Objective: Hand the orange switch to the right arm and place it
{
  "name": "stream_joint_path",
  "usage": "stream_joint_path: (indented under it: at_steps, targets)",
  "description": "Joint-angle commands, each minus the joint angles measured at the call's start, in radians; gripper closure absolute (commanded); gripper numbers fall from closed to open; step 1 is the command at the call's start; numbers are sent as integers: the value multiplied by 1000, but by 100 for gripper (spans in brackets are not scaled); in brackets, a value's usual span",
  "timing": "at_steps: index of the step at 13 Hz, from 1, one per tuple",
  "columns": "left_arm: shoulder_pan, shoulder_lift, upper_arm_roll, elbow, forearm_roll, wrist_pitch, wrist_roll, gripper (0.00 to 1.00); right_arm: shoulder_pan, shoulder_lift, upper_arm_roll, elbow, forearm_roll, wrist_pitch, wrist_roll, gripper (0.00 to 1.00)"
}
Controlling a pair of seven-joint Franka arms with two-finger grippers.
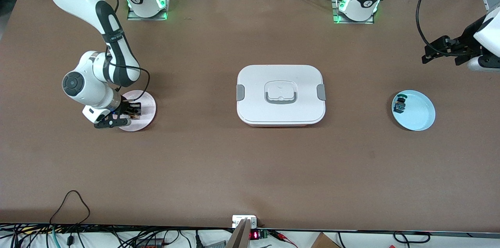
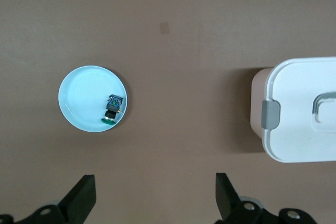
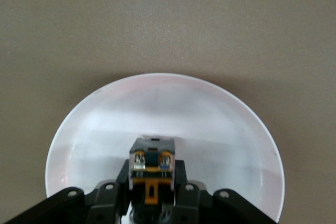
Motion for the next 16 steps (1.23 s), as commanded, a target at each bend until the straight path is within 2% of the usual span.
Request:
stream_joint_path:
  at_steps: [1,2,3,5,7,8,11,14,16]
  targets:
    - [0,12,-3,32,11,-6,-21,0,0,-21,4,18,23,-30,-27,7]
    - [0,11,-3,29,11,-7,3,0,2,-46,2,32,23,-59,-26,0]
    - [0,11,-3,29,11,-9,26,0,2,-83,1,62,23,-135,-20,0]
    - [0,12,-3,26,19,-13,28,0,-6,-164,-17,180,22,-378,-12,0]
    - [0,14,-3,28,16,-4,24,0,3,-246,-73,262,8,-549,-13,0]
    - [1,14,-3,28,16,-1,24,0,3,-295,-83,276,-10,-597,-13,0]
    - [1,2,-3,14,16,8,24,0,3,-415,-74,337,-154,-736,94,0]
    - [6,-52,-3,-72,16,52,25,0,12,-423,-68,447,-196,-873,137,0]
    - [4,-50,-11,-67,16,57,25,0,51,-433,-70,468,-234,-904,169,0]
